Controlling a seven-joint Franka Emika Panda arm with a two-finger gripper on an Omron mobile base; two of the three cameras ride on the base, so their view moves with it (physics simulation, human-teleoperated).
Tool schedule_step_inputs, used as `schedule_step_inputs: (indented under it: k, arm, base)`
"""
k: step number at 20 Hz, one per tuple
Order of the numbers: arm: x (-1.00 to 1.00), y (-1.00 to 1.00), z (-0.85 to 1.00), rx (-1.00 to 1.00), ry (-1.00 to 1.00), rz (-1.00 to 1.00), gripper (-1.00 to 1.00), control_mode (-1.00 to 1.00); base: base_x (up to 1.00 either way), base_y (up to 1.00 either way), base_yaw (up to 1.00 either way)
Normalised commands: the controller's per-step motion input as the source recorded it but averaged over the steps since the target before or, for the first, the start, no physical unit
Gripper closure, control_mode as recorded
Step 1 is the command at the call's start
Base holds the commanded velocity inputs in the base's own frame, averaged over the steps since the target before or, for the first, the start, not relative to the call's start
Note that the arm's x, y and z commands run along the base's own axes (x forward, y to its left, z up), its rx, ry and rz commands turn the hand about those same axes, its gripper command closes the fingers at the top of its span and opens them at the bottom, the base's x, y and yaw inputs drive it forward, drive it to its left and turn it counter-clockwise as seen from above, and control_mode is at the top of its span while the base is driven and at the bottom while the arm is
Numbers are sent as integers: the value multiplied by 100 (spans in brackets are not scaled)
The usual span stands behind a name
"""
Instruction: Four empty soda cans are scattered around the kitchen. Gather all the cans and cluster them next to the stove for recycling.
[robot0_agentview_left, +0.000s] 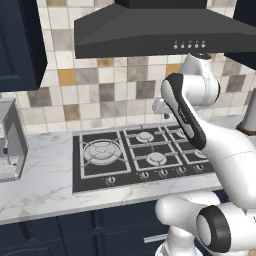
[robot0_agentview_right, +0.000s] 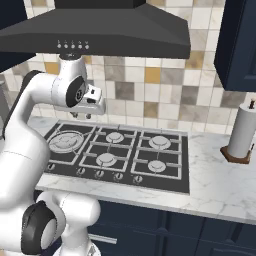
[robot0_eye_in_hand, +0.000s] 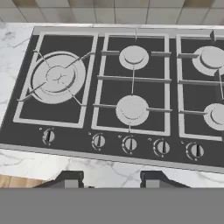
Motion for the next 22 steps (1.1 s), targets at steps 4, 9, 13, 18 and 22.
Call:
schedule_step_inputs:
  k: [4, 9, 13, 18, 22]
  arm:
    - [-15, -2, -3, 0, -3, 0, -100, -100]
    - [-42, -22, -11, 2, -6, 0, -100, -100]
    - [-44, -29, -8, 1, -1, 0, -100, -100]
    - [-35, -20, -8, 0, 0, 0, -100, -100]
    - [-21, -6, -8, 0, 0, 0, -100, -100]
  base:
    - [0, 0, 0]
    - [0, 0, 0]
    - [0, 0, 0]
    - [0, 0, 0]
    - [0, 0, 0]
